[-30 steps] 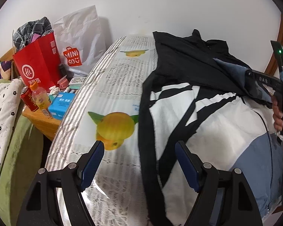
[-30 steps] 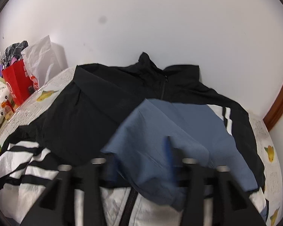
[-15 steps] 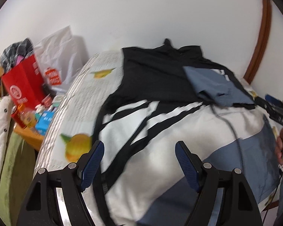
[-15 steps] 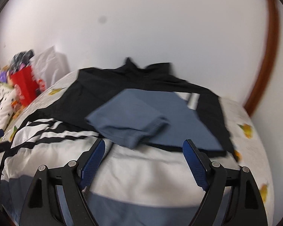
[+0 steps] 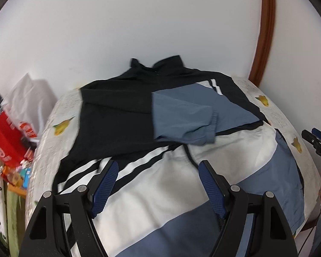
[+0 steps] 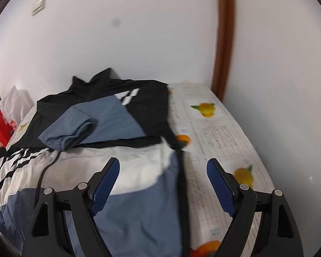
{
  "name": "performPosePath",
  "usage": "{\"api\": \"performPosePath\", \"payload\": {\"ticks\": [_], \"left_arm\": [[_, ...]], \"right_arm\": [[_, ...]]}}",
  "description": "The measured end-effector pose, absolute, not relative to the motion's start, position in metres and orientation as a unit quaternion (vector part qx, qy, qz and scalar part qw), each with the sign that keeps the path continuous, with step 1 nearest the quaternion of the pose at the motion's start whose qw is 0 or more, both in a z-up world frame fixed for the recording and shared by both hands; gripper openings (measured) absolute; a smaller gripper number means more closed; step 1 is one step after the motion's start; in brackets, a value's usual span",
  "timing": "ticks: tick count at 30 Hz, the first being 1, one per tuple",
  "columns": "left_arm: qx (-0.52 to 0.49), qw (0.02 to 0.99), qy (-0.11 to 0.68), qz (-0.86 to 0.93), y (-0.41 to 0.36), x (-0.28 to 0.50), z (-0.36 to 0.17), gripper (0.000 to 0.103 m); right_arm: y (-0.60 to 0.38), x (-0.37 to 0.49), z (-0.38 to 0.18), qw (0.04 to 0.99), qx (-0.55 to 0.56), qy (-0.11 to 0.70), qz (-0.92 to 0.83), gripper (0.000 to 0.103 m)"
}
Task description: Fold large clothes
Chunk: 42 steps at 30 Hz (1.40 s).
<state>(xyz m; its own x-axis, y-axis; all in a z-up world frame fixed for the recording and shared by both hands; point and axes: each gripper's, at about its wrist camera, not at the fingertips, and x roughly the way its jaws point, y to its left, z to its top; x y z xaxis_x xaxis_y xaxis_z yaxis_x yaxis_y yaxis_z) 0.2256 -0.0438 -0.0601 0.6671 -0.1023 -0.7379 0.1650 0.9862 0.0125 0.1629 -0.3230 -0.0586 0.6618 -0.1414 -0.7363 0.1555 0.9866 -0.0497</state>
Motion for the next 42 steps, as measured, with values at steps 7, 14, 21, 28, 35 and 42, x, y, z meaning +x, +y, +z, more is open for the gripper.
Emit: {"api": "performPosePath", "payload": {"ticks": [7, 14, 21, 28, 35, 42], "left_arm": [[0.059, 0.905, 0.411, -0.094, -0.088, 0.264, -0.067, 0.076], [0.061, 0.892, 0.425, -0.145, -0.127, 0.305, -0.09, 0.076], [0.077, 0.865, 0.473, -0.148, -0.148, 0.338, -0.141, 0.053], [0.109, 0.867, 0.469, -0.127, -0.155, 0.345, -0.156, 0.039], [0.074, 0.888, 0.435, -0.133, -0.122, 0.335, -0.115, 0.009], [0.022, 0.915, 0.397, -0.071, -0.036, 0.333, -0.075, 0.009]], "right_arm": [[-0.357, 0.162, -0.062, 0.907, 0.005, 0.408, -0.1, 0.053], [-0.373, 0.168, -0.07, 0.906, -0.014, 0.412, -0.098, 0.048], [-0.379, 0.18, -0.094, 0.899, -0.011, 0.427, -0.093, 0.048], [-0.376, 0.188, -0.108, 0.893, -0.012, 0.44, -0.093, 0.048], [-0.336, 0.188, -0.091, 0.9, -0.029, 0.431, -0.064, 0.048], [-0.285, 0.211, -0.074, 0.908, -0.026, 0.419, -0.015, 0.048]]}}
